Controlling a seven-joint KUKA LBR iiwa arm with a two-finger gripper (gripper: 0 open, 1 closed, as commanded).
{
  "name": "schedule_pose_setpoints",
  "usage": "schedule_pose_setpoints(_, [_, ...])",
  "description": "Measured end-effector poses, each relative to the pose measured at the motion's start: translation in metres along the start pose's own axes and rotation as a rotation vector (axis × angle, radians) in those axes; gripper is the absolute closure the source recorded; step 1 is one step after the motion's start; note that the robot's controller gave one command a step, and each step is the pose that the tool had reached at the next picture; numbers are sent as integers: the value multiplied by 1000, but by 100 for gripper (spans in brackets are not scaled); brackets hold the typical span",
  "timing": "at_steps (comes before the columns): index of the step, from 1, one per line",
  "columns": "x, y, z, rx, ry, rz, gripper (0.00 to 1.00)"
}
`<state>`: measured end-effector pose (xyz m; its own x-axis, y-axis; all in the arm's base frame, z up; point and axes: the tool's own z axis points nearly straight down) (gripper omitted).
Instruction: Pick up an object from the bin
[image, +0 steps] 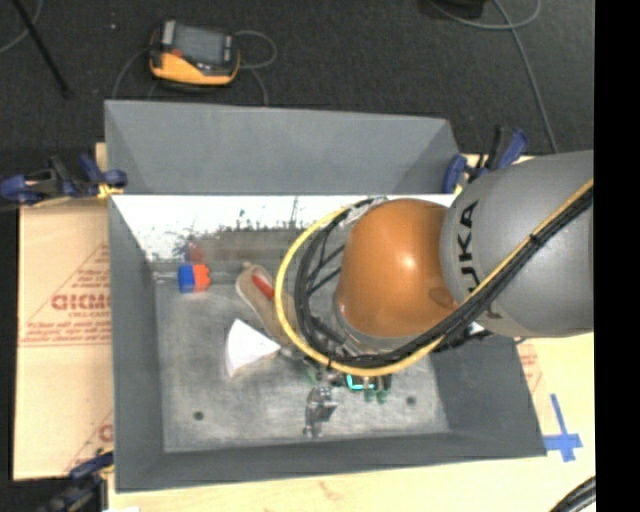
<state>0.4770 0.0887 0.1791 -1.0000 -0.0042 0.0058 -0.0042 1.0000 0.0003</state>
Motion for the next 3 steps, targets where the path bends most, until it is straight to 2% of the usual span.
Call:
schedule_pose_setpoints(1, [-2,0,-4,-1,-8,4,0])
schedule_pose_setpoints(2, [-42,-64,54,-2,-19,11,0])
schedule_pose_setpoints(3, [-66,-32,67,2,-8,-20,0])
